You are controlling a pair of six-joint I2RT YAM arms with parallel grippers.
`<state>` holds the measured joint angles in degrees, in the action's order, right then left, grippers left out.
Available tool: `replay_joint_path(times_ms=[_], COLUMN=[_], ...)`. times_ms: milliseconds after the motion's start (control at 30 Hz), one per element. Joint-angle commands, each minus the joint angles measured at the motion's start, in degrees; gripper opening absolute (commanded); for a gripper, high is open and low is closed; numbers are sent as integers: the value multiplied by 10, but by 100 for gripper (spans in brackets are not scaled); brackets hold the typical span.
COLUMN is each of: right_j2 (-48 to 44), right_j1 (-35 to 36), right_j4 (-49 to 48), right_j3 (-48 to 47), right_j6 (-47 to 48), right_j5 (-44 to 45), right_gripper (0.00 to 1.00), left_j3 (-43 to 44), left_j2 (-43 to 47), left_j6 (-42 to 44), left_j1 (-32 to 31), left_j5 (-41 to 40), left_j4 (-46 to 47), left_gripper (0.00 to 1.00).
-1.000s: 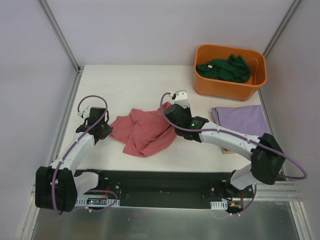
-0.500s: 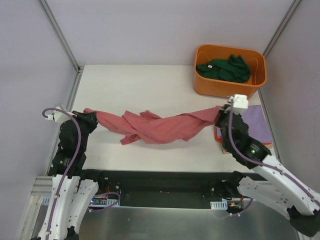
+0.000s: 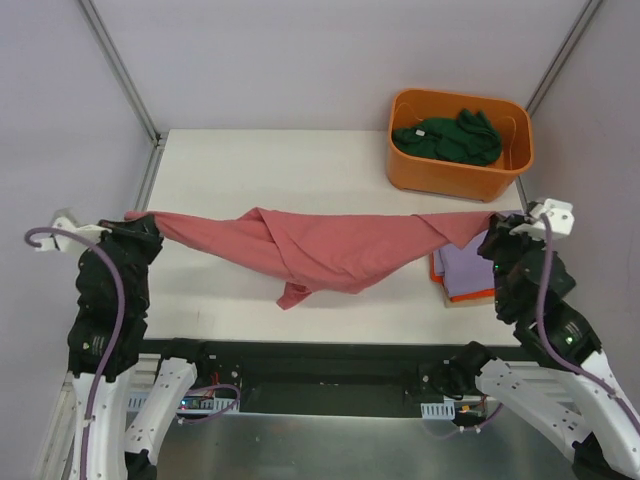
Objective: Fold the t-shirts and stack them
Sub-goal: Flatten out the tshirt
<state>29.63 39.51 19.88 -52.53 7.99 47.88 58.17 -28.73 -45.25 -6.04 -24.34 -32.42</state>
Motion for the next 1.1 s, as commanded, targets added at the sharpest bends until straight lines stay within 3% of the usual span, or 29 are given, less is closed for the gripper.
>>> replay_joint_path(times_ms=[0, 233, 400, 567, 600, 700, 767, 933, 1067], right_j2=[-28, -12, 128, 343, 379, 459, 474, 449, 449], right_j1=[-3, -3, -15, -109, -114, -113, -103, 20, 144], right_j4=[6, 54, 70, 42, 35, 52, 59, 47, -2], right_j3=[-85, -106, -52, -23, -27, -63, -74, -64, -21], right_j6=[26, 7, -22, -79, -93, -97, -84, -15, -48], right_j5=[50, 13, 22, -179, -186, -185, -190, -146, -296], right_gripper=[0, 1, 1, 3, 8, 51, 71, 85, 86], left_j3=[97, 110, 14, -84, -96, -125, -142, -194, -223], left_j2=[10, -3, -59, -190, -219, -277, -294, -278, -243], left_j6=[21, 41, 9, -14, -15, -23, -31, -39, -22], left_j1=[-1, -1, -1, 1, 1, 2, 2, 2, 2], left_j5=[-76, -64, -50, -29, -29, -32, -41, -43, -10], left_j4=[-19, -26, -24, -16, -16, -16, -12, 20, 48], left_gripper=[0, 0, 0, 0, 0, 0, 0, 0, 0])
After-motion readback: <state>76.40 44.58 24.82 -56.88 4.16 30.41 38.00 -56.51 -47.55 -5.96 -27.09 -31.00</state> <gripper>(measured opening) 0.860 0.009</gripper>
